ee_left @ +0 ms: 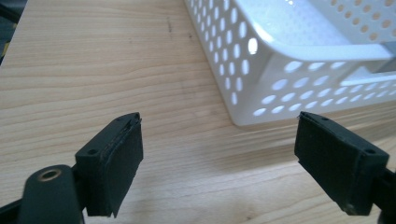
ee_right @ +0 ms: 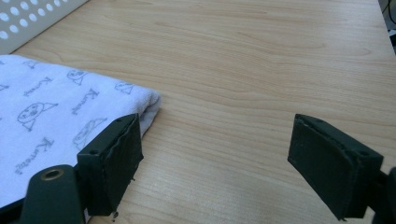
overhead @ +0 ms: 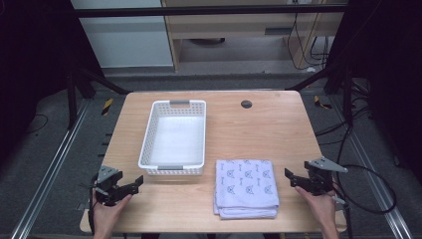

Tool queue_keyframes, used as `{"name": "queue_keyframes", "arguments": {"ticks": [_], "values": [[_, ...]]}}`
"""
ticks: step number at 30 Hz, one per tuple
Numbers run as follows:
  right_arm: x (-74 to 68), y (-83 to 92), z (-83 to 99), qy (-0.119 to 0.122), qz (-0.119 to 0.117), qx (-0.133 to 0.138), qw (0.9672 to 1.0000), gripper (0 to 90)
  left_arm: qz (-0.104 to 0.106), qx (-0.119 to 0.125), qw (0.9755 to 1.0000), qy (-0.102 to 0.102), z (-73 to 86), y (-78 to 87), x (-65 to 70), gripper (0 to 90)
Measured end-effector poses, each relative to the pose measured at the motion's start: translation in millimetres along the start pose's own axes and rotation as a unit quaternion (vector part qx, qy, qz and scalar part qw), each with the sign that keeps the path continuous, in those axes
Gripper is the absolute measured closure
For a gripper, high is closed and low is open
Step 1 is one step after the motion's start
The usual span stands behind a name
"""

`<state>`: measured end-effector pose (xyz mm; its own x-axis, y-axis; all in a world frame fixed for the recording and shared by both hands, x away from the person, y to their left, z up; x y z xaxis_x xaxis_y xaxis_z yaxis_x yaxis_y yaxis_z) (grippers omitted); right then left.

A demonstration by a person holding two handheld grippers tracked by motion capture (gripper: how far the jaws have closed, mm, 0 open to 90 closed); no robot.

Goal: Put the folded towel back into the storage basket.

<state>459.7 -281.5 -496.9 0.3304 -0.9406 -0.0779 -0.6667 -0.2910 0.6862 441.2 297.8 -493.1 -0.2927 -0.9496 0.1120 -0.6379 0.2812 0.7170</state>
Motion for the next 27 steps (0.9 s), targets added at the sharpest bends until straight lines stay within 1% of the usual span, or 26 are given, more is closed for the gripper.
{"name": "queue_keyframes", "arguments": {"ticks": [3, 4, 5, 7, 8, 9, 12, 14, 17, 18, 21, 27], "values": [[-2.7, 1.9, -0.9, 0.003, 0.004, 0.004, 1.0, 19.6, 0.002, 0.006, 1.0, -0.007, -0.1, 1.4, 8.8, 16.3], [-2.7, 1.9, -0.9, 0.003, 0.004, 0.004, 1.0, 19.6, 0.002, 0.006, 1.0, -0.007, -0.1, 1.4, 8.8, 16.7], [-4.5, 2.6, -2.1, 0.007, 0.004, 0.011, 0.9999, 20.7, 0.003, 0.012, 0.9999, -0.01, -0.1, 2.4, 13.7, 17.1], [-6.1, 3.1, -2.6, 0.006, 0.0, 0.012, 0.9999, 20.7, 0.004, 0.014, 0.9998, -0.011, 0.0, 2.8, 15.7, 17.7], [-7.9, 3.2, -2.8, 0.012, 0.0, 0.012, 0.9999, 20.8, 0.002, 0.016, 0.9997, -0.017, 0.2, 3.5, 19.5, 18.2], [-8.7, 3.0, -2.8, 0.014, 0.001, 0.013, 0.9998, 20.8, 0.002, 0.016, 0.9997, -0.017, 0.2, 3.5, 19.5, 18.4], [-11.1, 3.9, -3.0, 0.016, 0.0, 0.015, 0.9998, 20.8, 0.004, 0.017, 0.9995, -0.025, 0.6, 4.5, 25.1, 18.8], [-12.7, 4.7, -3.2, 0.011, -0.003, 0.015, 0.9998, 20.8, 0.005, 0.016, 0.9995, -0.027, 0.7, 4.5, 26.6, 19.5], [-14.5, 5.0, -3.9, 0.018, -0.003, 0.018, 0.9997, 20.8, 0.006, 0.017, 0.9992, -0.036, 0.3, 4.5, 30.6, 20.3], [-15.3, 5.0, -4.0, 0.017, -0.004, 0.017, 0.9997, 20.8, 0.008, 0.016, 0.9992, -0.035, 0.3, 4.5, 32.6, 20.4], [-17.6, 5.3, -4.6, 0.019, -0.006, 0.017, 0.9997, 20.8, 0.009, 0.019, 0.9987, -0.045, -0.1, 5.9, 39.2, 21.5], [-19.7, 7.0, -6.2, 0.018, -0.013, 0.018, 0.9996, 20.8, 0.014, 0.024, 0.9983, -0.052, -1.7, 8.6, 46.8, 23.4]]}}
Point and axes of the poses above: each handheld gripper's, and its own axes: y roughly backward along the jaws, z roughly out of its underside, x roughly to its right, the point moved 3 cm from there along -y, roughly forward along the jaws, and after that the axes turned 11 degrees about -x, right-handed, at the moved point
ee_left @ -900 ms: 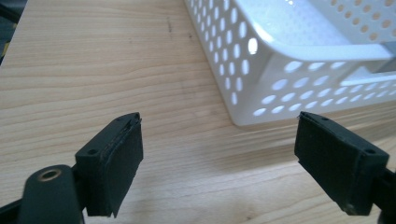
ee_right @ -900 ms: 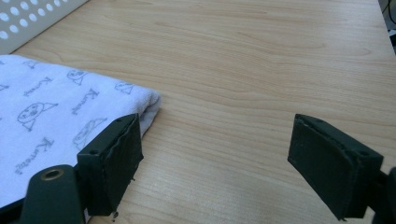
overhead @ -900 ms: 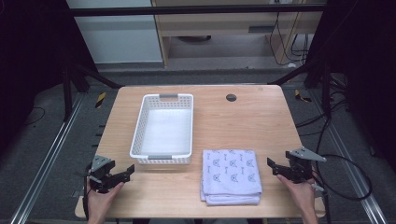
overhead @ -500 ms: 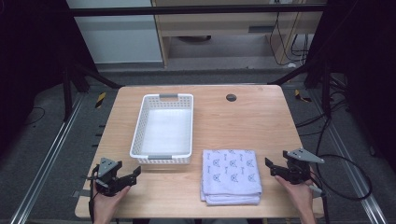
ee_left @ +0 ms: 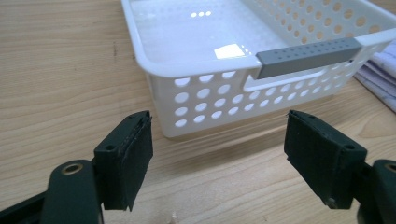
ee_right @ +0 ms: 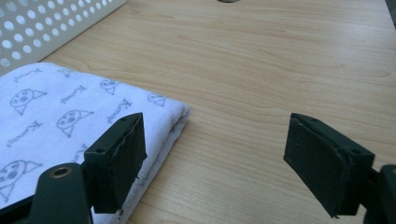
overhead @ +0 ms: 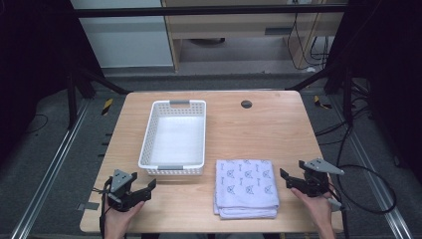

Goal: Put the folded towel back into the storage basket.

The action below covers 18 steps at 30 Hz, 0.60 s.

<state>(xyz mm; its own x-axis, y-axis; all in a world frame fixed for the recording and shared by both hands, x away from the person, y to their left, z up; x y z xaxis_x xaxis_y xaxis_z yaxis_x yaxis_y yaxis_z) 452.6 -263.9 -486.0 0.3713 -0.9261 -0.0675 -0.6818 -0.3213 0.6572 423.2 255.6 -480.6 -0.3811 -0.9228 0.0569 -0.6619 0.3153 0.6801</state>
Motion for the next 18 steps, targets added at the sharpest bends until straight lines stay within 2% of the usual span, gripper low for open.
{"name": "queue_keyframes", "arguments": {"ticks": [2, 9, 18], "values": [[-1.3, 0.5, -0.8, 0.0, -0.002, 0.002, 1.0, 21.4, 0.008, 0.004, 1.0, -0.002, -1.8, 1.2, 5.0, 23.7], [-3.8, 3.3, -4.6, 0.006, -0.004, 0.009, 0.9999, 24.6, 0.017, 0.016, 0.9997, -0.007, -5.9, 5.5, 13.4, 24.2], [-8.0, 6.7, -9.7, 0.01, -0.01, 0.015, 0.9998, 26.8, 0.023, 0.017, 0.9996, -0.006, -9.5, 8.8, 19.7, 24.2]]}}
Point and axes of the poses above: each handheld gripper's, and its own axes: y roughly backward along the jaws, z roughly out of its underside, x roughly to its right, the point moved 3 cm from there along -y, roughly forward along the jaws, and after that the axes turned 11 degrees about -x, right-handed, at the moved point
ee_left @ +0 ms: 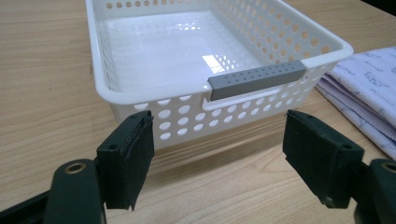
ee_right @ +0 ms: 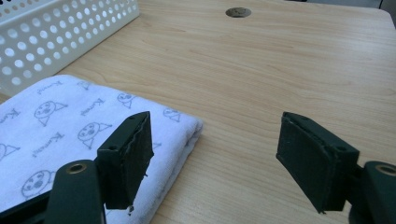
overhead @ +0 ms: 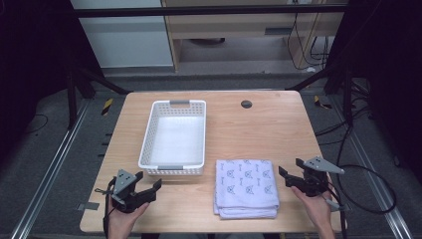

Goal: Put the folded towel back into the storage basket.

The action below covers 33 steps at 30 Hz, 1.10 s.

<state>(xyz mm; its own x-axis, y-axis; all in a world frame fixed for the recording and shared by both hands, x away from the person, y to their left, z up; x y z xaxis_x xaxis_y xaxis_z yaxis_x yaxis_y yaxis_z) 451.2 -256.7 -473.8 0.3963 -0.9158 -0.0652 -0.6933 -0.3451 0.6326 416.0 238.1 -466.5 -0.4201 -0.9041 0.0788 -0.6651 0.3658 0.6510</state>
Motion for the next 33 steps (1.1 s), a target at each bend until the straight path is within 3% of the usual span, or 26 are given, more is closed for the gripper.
{"name": "queue_keyframes", "arguments": {"ticks": [7, 16, 25, 33], "values": [[-3.7, 1.2, -5.0, 0.002, -0.01, 0.006, 0.9999, 27.5, -0.004, 0.001, 1.0, -0.007, -5.5, 1.2, 5.8, 27.0], [-8.9, 6.7, -16.6, 0.008, -0.015, 0.017, 0.9997, 29.1, 0.007, 0.011, 0.9998, -0.015, -15.8, 7.3, 11.0, 26.9], [-6.2, 12.9, -26.6, 0.001, -0.017, 0.027, 0.9995, 31.4, 0.011, 0.018, 0.9997, -0.014, -26.5, 11.0, 12.8, 26.2], [-9.7, 13.3, -38.0, 0.0, -0.026, 0.03, 0.9992, 32.4, 0.019, 0.02, 0.9992, -0.027, -39.6, 6.4, 28.2, 25.4]]}}
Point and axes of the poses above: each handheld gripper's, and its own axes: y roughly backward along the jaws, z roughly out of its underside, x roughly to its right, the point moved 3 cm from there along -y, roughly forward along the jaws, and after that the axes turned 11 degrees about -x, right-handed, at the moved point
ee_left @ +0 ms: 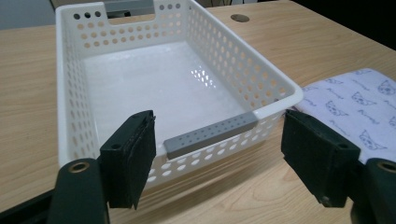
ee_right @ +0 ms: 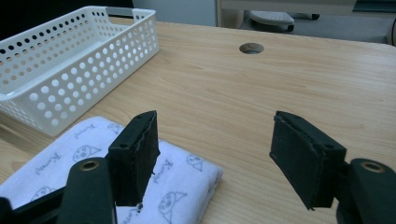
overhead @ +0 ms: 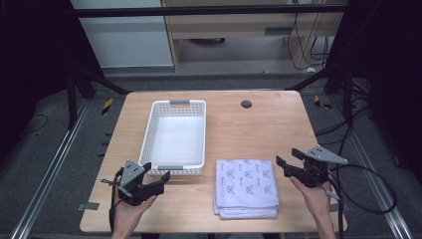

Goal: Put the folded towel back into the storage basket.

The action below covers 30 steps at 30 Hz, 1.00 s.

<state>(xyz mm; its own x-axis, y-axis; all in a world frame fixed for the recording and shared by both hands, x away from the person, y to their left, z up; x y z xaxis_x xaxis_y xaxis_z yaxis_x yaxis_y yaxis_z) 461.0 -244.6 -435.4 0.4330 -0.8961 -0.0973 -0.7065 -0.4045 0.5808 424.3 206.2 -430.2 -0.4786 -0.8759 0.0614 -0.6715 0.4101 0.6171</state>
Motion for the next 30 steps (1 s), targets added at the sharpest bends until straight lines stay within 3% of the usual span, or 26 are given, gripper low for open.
{"name": "queue_keyframes", "arguments": {"ticks": [11, 30], "values": [[-6.5, -3.0, -11.2, 0.004, -0.014, 0.009, 0.9999, 34.5, 0.018, -0.002, 0.9997, -0.014, -12.3, -12.9, 20.5, 24.9], [-12.3, -17.5, -4.8, 0.017, -0.027, -0.012, 0.9994, 36.1, 0.041, -0.023, 0.9981, -0.039, -12.6, -35.3, 53.9, 26.0]]}}
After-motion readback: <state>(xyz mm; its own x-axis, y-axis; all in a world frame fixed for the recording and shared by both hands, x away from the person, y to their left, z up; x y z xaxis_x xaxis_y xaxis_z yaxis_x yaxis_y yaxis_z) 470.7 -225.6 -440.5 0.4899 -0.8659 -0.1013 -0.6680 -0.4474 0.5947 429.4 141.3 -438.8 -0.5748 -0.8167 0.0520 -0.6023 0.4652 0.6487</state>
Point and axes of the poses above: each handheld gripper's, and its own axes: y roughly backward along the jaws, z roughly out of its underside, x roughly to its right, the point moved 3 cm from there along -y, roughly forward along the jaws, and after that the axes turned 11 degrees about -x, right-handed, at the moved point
